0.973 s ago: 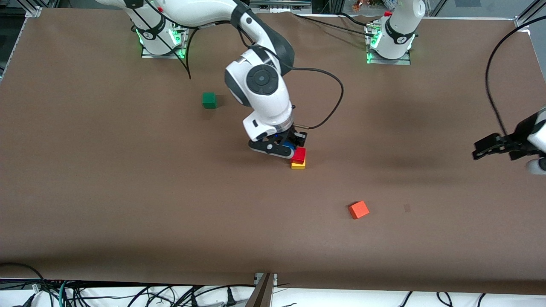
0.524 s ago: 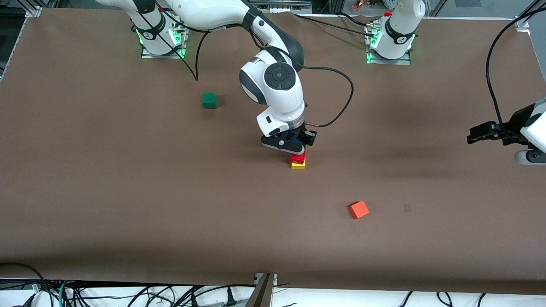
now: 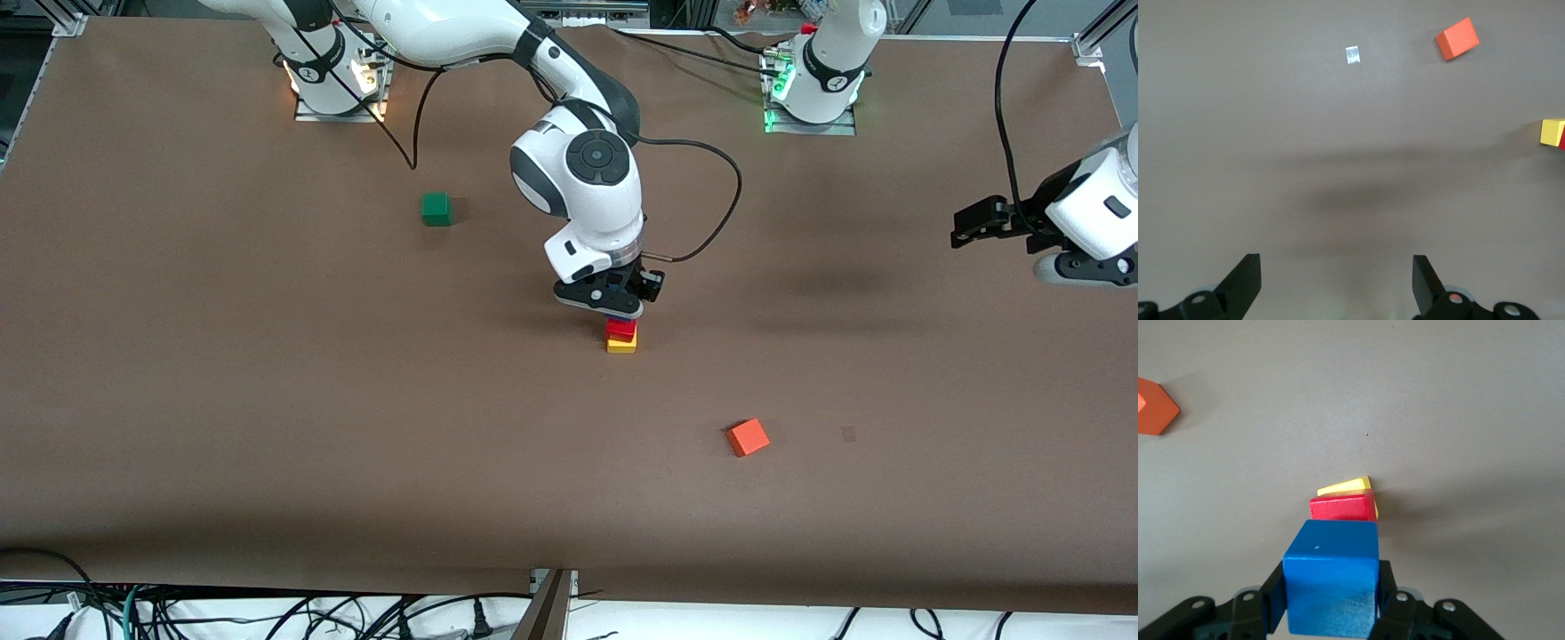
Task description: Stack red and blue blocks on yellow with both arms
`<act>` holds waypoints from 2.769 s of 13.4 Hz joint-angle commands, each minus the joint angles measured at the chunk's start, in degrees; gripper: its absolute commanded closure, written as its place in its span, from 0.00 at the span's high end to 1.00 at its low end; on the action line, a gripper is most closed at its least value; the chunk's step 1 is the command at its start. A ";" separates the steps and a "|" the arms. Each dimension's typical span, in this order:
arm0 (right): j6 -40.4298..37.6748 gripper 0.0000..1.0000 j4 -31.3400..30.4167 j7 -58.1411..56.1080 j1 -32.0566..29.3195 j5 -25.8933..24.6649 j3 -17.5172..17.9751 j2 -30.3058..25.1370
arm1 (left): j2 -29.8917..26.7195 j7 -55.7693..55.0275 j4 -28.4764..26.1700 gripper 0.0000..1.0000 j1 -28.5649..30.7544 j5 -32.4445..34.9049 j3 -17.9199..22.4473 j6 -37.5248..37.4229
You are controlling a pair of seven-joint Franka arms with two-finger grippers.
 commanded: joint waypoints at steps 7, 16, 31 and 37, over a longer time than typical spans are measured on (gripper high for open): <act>1.77 0.44 2.04 -3.57 0.65 -0.81 -0.65 2.14 | 0.51 0.15 -1.18 1.00 -0.72 -3.35 2.19 1.82; 2.56 0.71 2.04 -4.98 0.03 -0.81 -0.74 2.14 | 0.95 0.15 -0.75 1.00 -0.72 -3.35 2.28 2.61; -22.40 1.00 -12.58 -33.34 -19.73 0.77 -4.25 -23.74 | 1.30 0.15 -0.13 1.00 -0.72 -3.08 2.28 2.61; -22.57 1.00 -39.85 -51.00 -27.62 0.07 -7.42 -49.42 | 1.39 0.06 0.22 1.00 -0.72 -2.91 2.28 2.52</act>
